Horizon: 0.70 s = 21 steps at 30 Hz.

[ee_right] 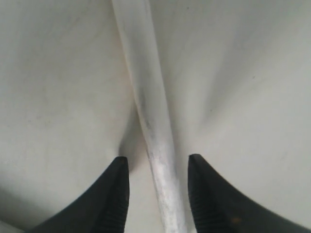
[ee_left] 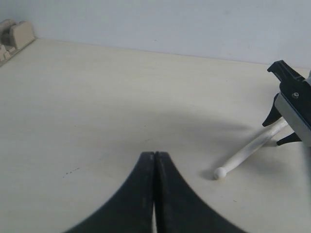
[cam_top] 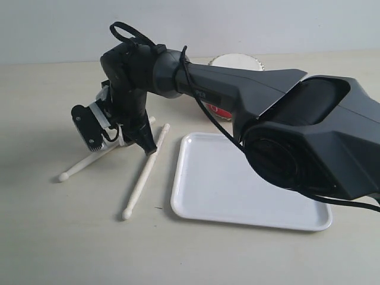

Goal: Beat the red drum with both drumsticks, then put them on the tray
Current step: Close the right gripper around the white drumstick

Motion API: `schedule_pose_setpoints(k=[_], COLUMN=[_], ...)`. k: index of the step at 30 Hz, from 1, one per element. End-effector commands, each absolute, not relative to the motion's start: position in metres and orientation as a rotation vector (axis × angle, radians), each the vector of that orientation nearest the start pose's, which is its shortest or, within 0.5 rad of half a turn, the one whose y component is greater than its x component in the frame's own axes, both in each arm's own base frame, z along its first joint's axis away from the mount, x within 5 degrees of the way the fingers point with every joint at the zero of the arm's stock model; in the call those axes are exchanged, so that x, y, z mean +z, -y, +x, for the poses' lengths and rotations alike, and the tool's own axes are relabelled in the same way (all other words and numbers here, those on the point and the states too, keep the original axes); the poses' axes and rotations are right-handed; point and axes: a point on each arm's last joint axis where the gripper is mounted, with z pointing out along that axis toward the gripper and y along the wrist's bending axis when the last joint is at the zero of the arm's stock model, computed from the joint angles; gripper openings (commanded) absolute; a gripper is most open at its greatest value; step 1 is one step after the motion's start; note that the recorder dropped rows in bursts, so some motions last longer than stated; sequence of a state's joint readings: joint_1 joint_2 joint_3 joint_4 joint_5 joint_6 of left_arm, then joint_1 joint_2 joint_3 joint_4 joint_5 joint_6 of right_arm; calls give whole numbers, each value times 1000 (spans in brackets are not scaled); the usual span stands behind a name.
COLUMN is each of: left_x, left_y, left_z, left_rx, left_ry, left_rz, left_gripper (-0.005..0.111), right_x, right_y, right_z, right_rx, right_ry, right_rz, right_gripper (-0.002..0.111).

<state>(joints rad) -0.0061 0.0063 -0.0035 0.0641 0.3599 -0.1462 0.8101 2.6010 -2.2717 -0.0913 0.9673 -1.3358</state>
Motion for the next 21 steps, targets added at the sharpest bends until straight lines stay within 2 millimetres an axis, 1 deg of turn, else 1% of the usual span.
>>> schedule_pose_setpoints(k=[1,10,14,17,19,21], left_x=[181,181,181,181,181,181], left_y=[-2,-2,-2,-2,-2,-2], left_z=[53,53,53,53,53,53], left_rx=[-50,-50,-50,-50,-50,-50], left_ry=[-1835,-1835,-1835,-1835,-1835,-1835], left_rz=[-89,-89,-89,-89,-89,-89], left_gripper=[0,0,0,0,0,0], right_x=[116,116,110,99,98,98], right_y=[-388,-388,-389,-389,-389,-389], right_z=[381,381,382,382,383,383], right_rx=[-256,-257,-258,-259,-279,-280], right_ry=[-1293,-1292,-1288,-1289,-1280,-1279], right_rz=[-2480,-2478,-2475,-2486,-2492,-2490], right_gripper=[39,39,39,39,37,32])
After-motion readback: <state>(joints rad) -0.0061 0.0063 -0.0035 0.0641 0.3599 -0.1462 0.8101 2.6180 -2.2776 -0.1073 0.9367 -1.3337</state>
